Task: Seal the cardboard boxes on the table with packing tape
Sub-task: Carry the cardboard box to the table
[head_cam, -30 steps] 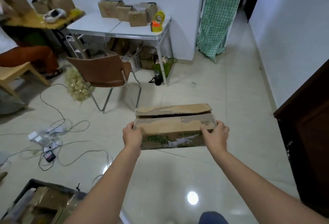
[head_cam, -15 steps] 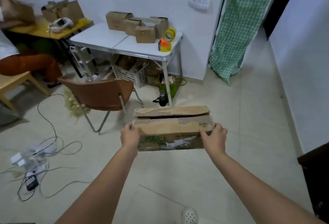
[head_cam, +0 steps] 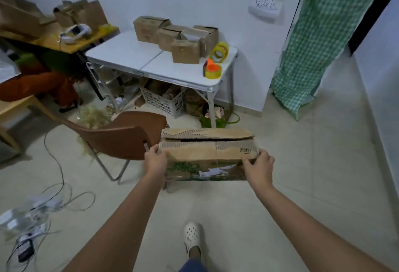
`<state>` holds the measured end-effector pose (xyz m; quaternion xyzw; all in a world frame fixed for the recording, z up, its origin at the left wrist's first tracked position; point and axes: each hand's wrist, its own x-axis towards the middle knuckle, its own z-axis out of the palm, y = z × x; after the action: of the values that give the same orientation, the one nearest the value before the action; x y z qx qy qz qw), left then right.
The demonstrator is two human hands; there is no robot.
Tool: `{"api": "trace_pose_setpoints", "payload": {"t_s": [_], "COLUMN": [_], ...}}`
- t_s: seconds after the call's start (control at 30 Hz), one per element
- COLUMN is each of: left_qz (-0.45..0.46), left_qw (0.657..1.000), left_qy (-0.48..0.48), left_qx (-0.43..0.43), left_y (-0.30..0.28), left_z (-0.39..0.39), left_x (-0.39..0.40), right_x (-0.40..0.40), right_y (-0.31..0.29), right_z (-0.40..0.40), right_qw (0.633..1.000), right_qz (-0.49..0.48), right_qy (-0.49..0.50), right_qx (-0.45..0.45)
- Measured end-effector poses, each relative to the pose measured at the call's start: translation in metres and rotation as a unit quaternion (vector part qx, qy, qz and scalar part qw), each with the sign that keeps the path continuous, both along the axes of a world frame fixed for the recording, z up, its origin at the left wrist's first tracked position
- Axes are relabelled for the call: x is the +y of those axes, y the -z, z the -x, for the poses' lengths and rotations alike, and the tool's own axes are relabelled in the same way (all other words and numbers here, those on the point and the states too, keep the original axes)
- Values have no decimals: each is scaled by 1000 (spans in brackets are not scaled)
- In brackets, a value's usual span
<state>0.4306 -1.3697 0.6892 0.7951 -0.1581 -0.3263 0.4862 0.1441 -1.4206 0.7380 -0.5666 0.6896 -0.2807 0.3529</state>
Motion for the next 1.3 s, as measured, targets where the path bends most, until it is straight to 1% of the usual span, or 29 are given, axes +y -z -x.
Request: {"api": "trace_pose_setpoints", "payload": {"t_s": [0.13,0.2,0.33,0.53,0.8,0.93,1.07,1.17,1.3], "left_qz": [-13,-19,10,-9,-13,-2,-17,-20,-23], "left_qw": [999,999,999,1000,1000,1000,1000,999,998], "left_qy": [37,39,45,23,-4,-20,-12,-25,-52], "left_qx": [-25,-19,-4,1,6,-7,-5,-23,-5], "left_y": [-10,-17,-22,-25,-16,-16,-23,-28,-36], "left_z": [-47,-69,-115,-172,-248,-282,-312,-335,-363], "left_x": [-74,-105,-160,-206,-274,-341,-422,-483,-537], "right_x": [-65,-93,-145,-208,-303,-370,-443,-493,-534], "right_y": [-6,-13,-19,-15,10,21,22,21,22], "right_z": [-46,-71,-121,-181,-262,-302,-331,-351,-378], "right_qw": [1000,999,999,999,1000,999,999,998,997], "right_qz": [5,2,4,-2,-4,2,-2,6,-2], "right_qy": [20,30,37,23,-19,-32,-30,-53,-67], "right_qx": [12,17,18,23,-5,-27,-17,-12,-29]}}
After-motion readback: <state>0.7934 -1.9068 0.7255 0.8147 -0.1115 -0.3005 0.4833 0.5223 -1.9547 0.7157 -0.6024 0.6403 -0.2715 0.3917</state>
